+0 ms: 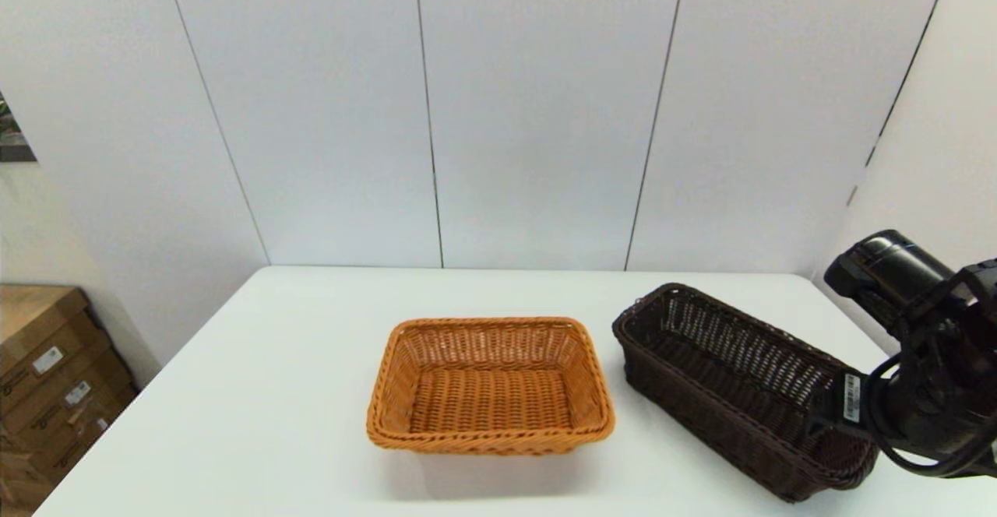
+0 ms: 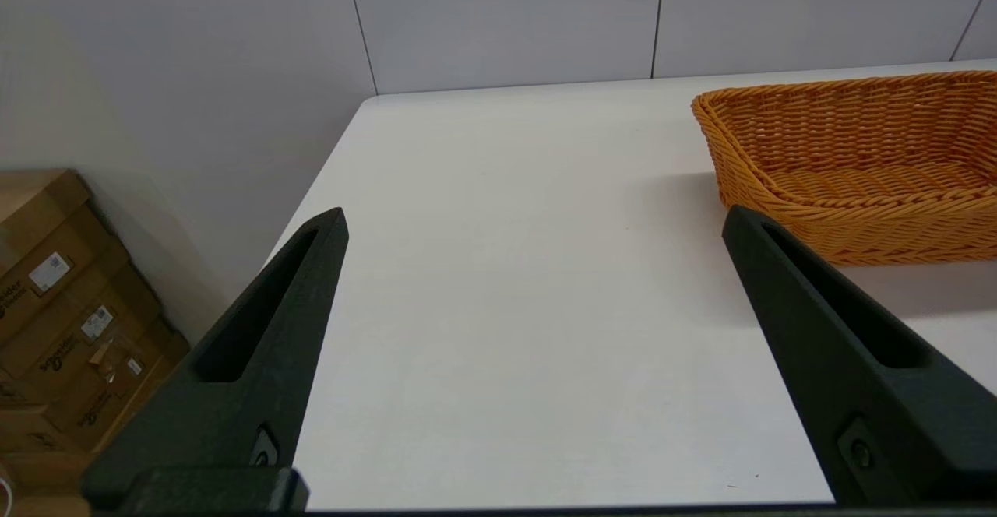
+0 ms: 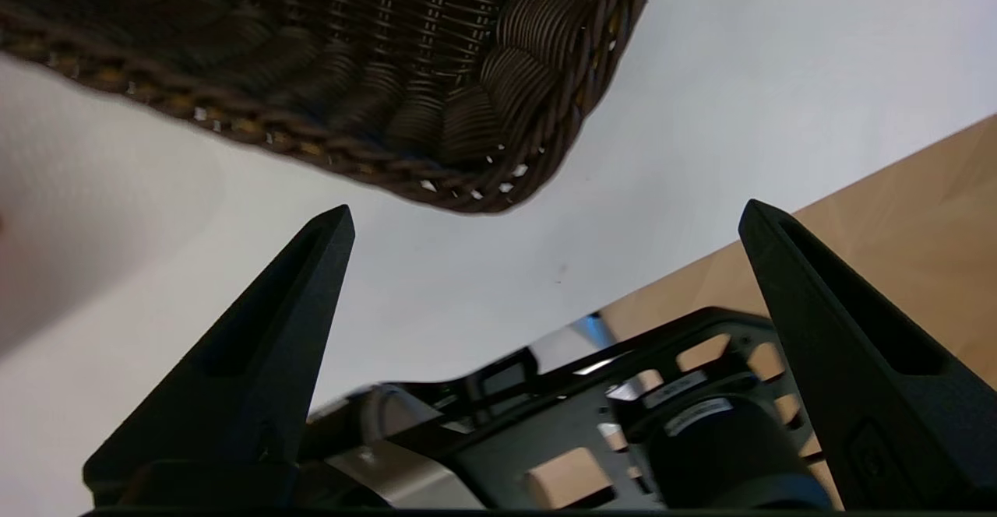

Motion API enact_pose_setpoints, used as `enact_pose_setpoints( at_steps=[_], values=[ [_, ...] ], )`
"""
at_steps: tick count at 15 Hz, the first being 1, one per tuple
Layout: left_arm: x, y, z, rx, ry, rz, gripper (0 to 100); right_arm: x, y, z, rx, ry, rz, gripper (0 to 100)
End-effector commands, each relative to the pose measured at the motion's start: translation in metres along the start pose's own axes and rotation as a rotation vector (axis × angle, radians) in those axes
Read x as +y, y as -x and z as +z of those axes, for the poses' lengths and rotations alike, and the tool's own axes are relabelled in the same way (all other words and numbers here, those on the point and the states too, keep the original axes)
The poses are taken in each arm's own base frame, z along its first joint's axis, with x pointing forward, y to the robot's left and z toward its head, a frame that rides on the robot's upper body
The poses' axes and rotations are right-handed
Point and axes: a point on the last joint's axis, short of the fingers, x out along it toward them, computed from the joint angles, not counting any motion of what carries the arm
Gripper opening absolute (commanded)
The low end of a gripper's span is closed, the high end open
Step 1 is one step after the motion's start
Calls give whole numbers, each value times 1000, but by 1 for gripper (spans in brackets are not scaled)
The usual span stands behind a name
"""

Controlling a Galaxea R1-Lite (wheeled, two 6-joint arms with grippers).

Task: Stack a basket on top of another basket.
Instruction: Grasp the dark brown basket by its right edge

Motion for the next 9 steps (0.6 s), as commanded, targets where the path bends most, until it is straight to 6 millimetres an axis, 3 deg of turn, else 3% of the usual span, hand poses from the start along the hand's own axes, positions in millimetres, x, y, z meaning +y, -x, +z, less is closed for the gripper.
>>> enact_pose_setpoints(
  at_steps=[1,9],
  values=[
    [0,0,0,2,0,1,100,10,-20,3,54,-43,-48,100],
    [0,0,0,3,-1,-2,100,5,-45,1,94,-130,-82,100]
  ],
)
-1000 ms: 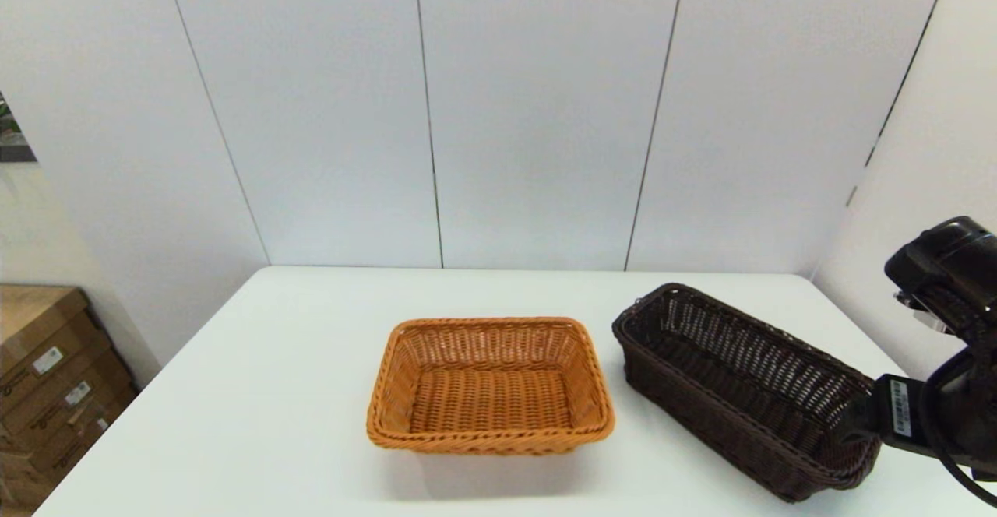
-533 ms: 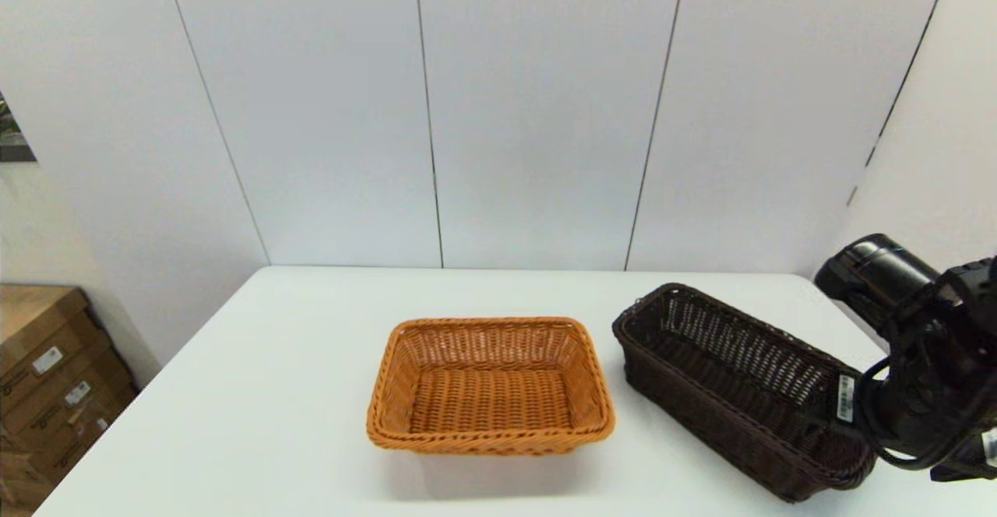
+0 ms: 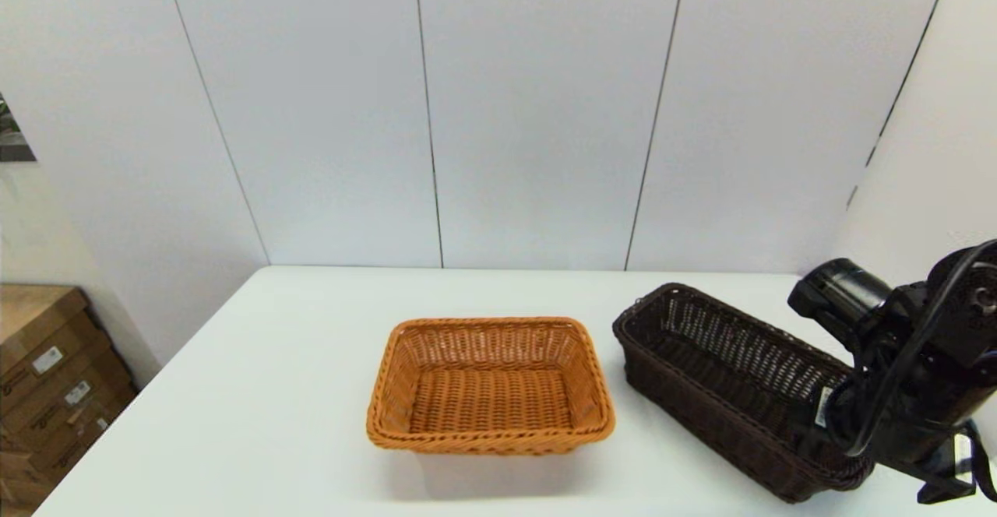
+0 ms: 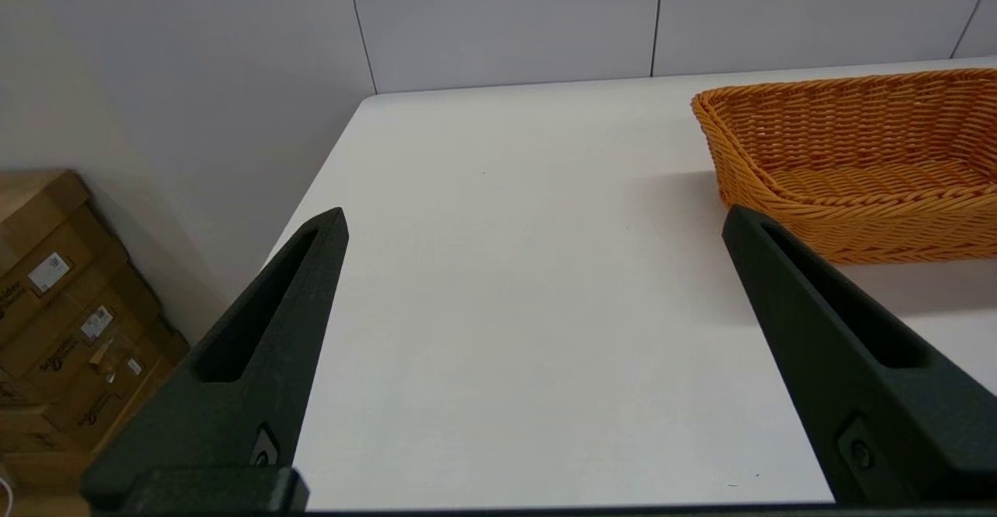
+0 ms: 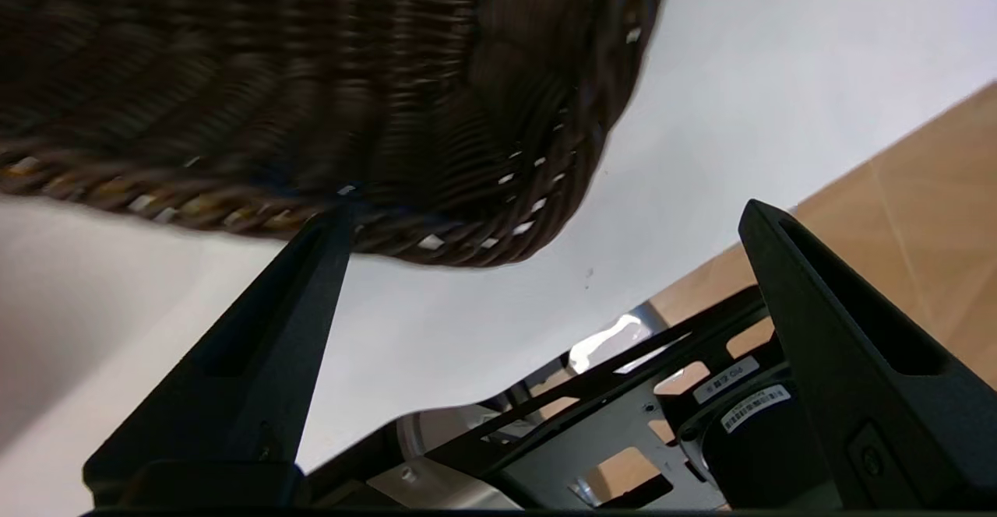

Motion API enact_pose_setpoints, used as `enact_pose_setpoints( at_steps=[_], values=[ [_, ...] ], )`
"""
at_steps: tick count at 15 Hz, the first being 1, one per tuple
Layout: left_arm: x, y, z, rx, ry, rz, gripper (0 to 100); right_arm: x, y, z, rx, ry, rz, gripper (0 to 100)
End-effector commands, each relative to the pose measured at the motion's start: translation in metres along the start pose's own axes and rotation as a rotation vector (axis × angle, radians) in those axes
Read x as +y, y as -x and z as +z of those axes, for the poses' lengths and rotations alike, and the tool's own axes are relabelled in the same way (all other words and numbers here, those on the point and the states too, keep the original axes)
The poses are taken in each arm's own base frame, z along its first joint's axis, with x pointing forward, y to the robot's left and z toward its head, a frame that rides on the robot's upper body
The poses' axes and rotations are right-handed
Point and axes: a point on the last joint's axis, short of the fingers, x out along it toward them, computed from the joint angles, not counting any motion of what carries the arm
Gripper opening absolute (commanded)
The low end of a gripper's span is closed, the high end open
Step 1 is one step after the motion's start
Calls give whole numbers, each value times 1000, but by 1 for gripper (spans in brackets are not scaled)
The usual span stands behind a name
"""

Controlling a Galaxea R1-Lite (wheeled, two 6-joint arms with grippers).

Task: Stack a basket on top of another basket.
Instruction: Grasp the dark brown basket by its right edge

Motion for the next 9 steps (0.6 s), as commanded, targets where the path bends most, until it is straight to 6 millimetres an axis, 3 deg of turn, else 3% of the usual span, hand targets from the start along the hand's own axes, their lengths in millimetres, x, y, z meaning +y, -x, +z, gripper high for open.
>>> enact_pose_setpoints(
  at_steps=[1,9],
  values=[
    [0,0,0,2,0,1,100,-3,-19,-2,22,-22,-22,100],
    [0,0,0,3,-1,1,100,3,-33,5,38,-97,40,100]
  ],
)
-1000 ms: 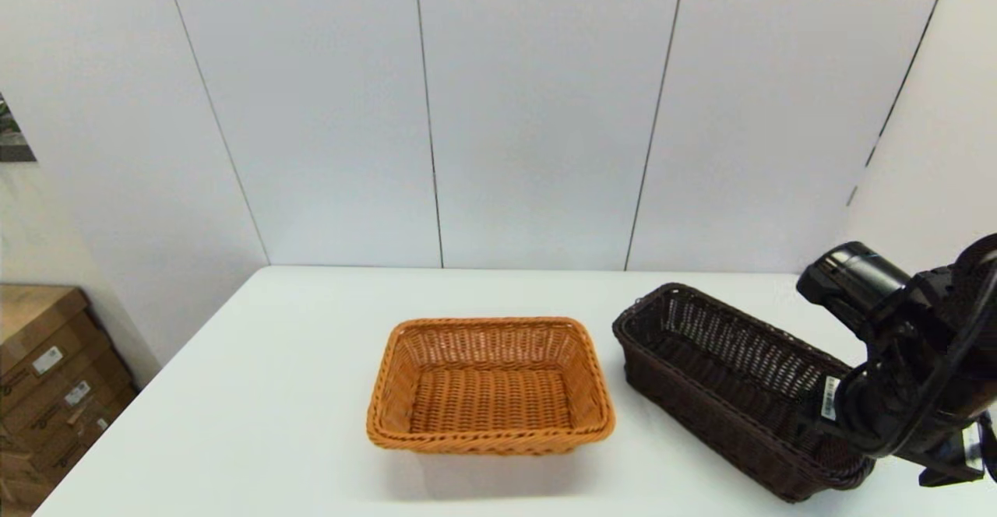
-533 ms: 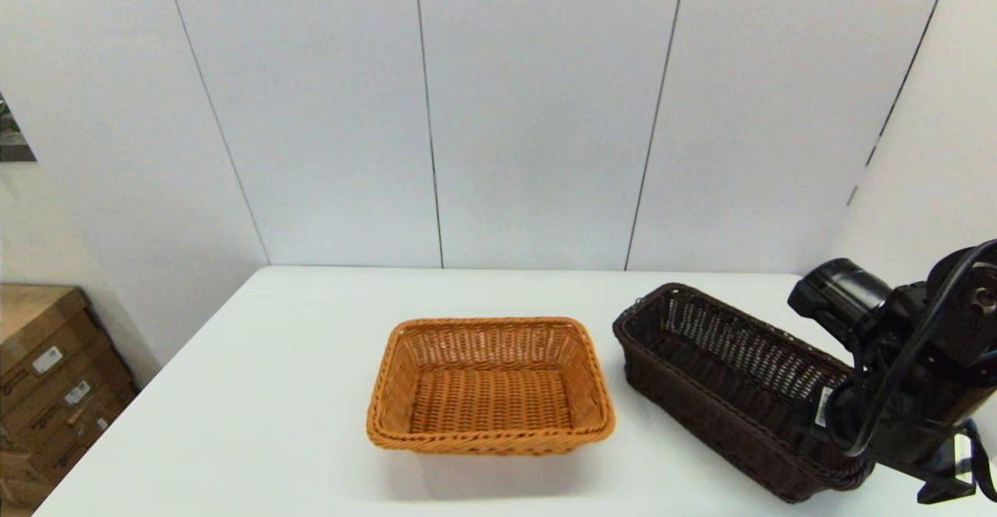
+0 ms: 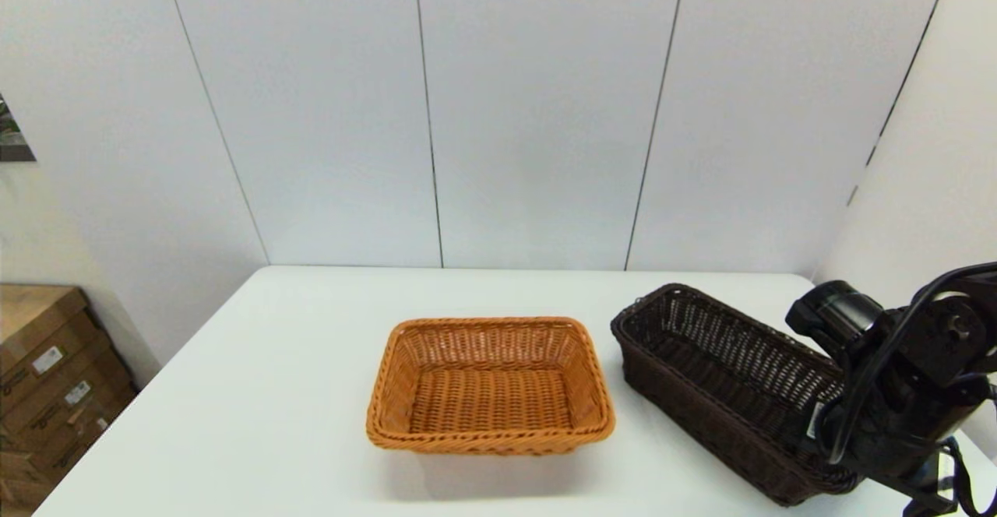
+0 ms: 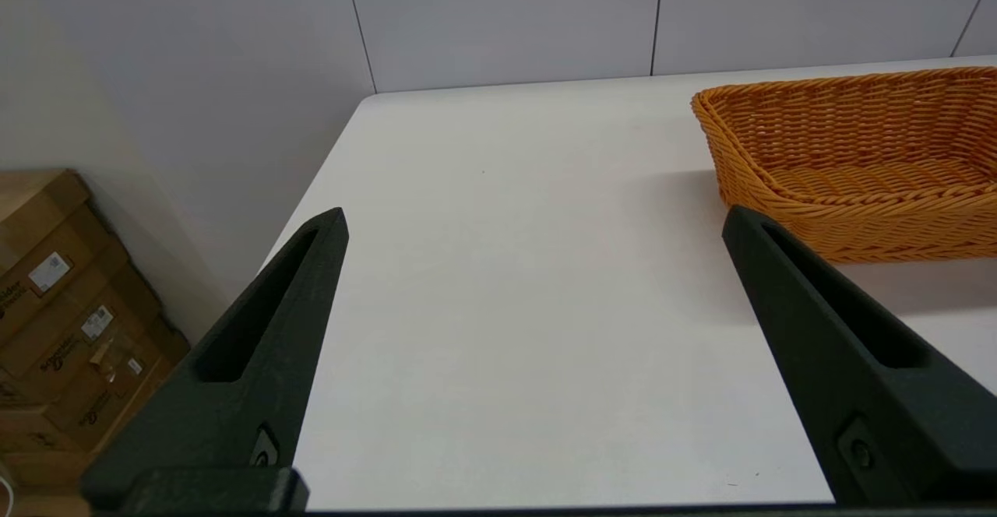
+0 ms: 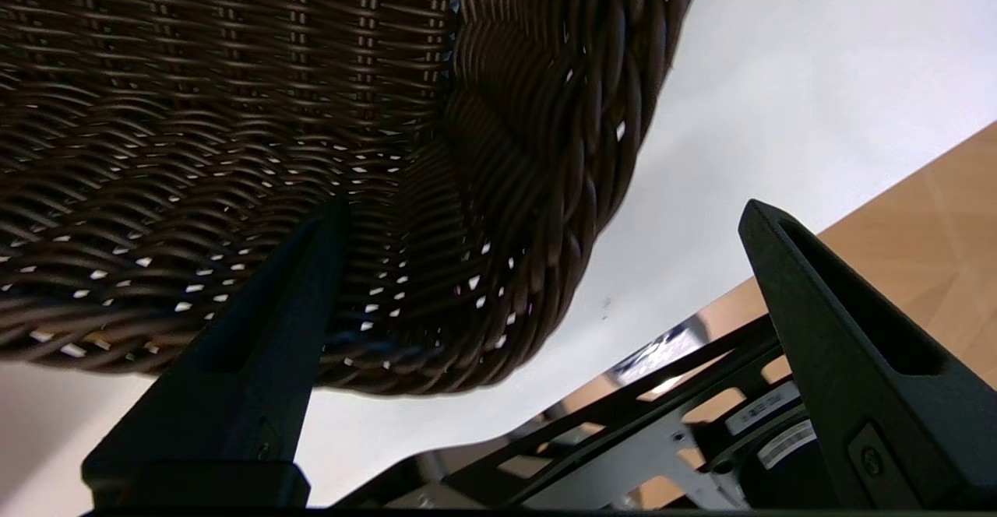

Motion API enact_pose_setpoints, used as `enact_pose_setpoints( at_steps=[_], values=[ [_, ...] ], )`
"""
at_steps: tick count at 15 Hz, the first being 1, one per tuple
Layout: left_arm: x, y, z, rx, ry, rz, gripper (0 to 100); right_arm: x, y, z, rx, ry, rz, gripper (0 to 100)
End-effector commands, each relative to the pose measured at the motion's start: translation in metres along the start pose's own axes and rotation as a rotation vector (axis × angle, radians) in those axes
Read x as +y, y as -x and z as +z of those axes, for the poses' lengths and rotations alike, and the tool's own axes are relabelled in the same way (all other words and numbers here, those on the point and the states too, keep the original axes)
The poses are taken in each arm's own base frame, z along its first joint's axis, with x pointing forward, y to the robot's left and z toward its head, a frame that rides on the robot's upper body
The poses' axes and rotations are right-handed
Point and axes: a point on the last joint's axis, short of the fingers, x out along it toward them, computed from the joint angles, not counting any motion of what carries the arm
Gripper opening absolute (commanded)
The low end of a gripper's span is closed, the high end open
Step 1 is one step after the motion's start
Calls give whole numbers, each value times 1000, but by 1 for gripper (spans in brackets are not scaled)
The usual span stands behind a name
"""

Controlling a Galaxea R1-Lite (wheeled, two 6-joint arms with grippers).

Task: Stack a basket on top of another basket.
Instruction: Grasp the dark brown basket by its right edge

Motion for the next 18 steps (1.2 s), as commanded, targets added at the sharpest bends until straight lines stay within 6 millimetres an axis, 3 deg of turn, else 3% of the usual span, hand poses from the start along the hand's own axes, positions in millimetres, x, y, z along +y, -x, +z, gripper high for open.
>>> enact_pose_setpoints(
  at_steps=[1,18],
  values=[
    [0,0,0,2,-1,-1,100,5,-3,4,-15,-53,28,100],
    [0,0,0,2,-9,-2,100,6,-20,28,-20,-138,55,100]
  ],
)
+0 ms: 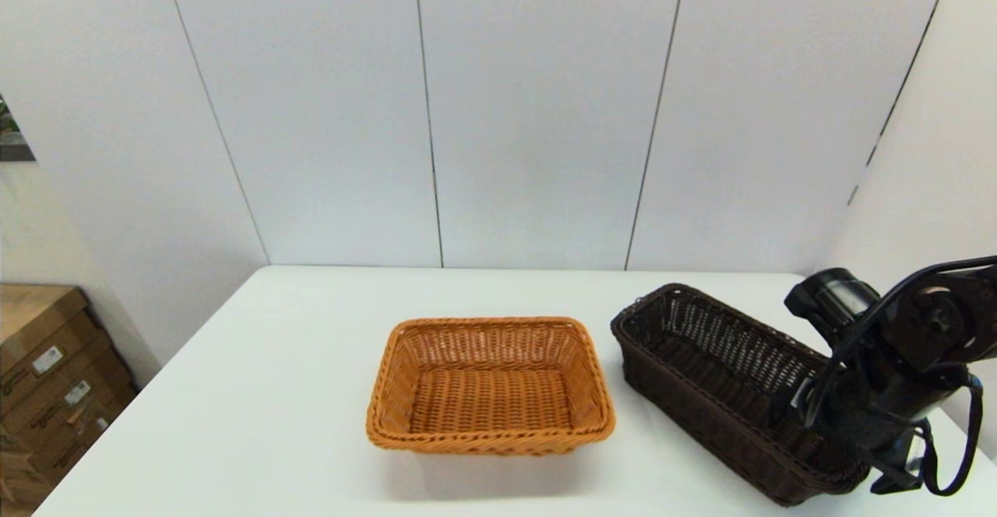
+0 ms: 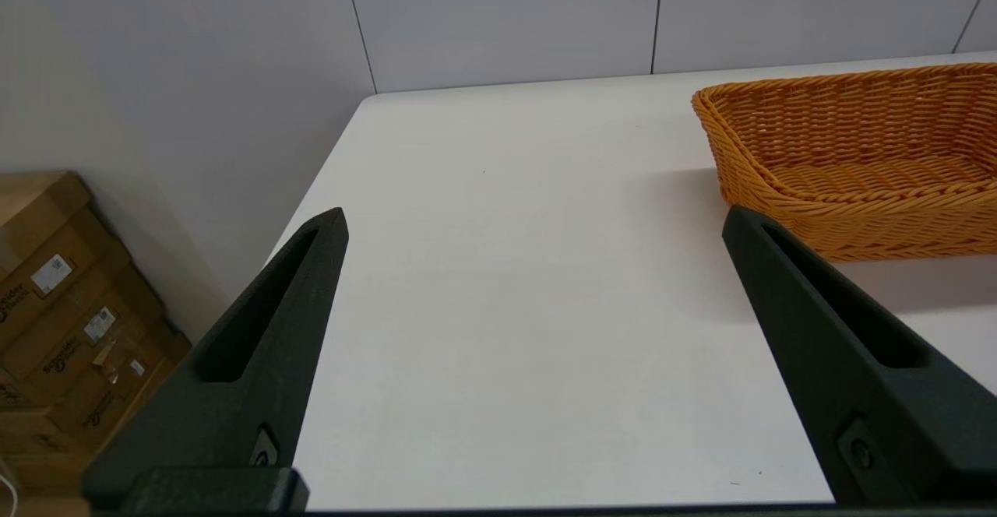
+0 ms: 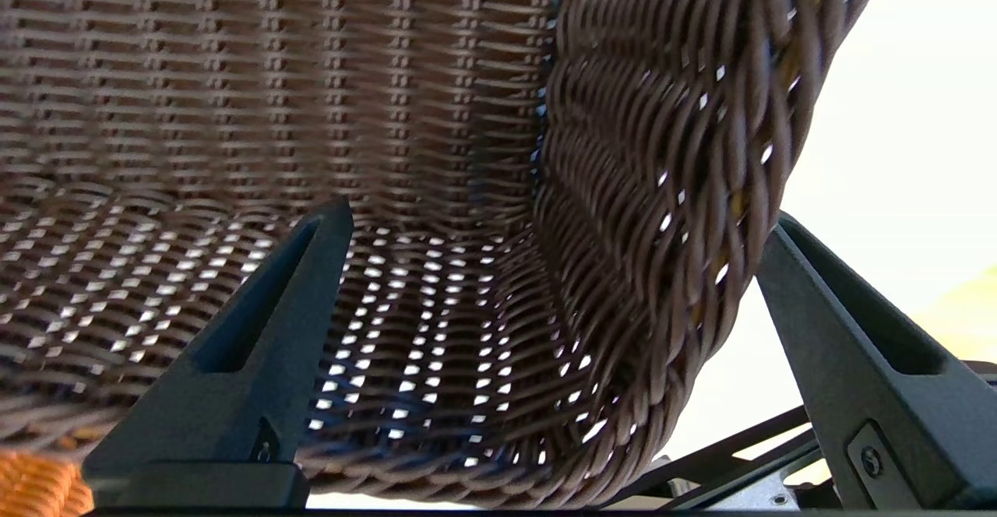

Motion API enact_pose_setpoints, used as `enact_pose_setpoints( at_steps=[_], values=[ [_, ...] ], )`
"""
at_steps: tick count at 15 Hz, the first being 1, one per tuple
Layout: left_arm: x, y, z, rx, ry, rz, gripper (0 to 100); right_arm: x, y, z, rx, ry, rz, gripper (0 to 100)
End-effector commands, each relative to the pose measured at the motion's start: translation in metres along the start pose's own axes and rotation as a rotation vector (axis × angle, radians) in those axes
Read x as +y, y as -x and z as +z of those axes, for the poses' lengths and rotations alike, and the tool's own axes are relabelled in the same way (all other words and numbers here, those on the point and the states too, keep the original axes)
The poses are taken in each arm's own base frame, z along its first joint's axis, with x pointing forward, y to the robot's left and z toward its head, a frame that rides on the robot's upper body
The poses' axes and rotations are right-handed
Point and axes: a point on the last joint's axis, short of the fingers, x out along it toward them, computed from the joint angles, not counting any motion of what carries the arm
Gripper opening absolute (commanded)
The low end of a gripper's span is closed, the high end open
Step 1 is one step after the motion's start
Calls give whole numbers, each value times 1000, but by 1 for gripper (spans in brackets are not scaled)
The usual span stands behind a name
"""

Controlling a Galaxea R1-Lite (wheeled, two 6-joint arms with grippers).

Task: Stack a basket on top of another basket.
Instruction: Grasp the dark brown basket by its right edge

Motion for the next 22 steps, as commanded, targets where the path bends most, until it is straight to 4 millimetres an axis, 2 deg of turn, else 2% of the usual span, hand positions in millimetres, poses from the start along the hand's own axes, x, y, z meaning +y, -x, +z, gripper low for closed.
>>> enact_pose_setpoints(
  at_steps=[1,13,14,22],
  values=[
    [0,0,0,1,-1,1,100,-1,-6,7,6,-29,-19,100],
    [0,0,0,1,-1,1,100,-3,-15,24,-6,-85,-18,100],
    [0,0,0,1,-1,1,100,-5,-16,25,-4,-92,-22,0],
    [0,0,0,1,-1,0,100,-7,-16,27,3,-106,-19,0]
  ],
)
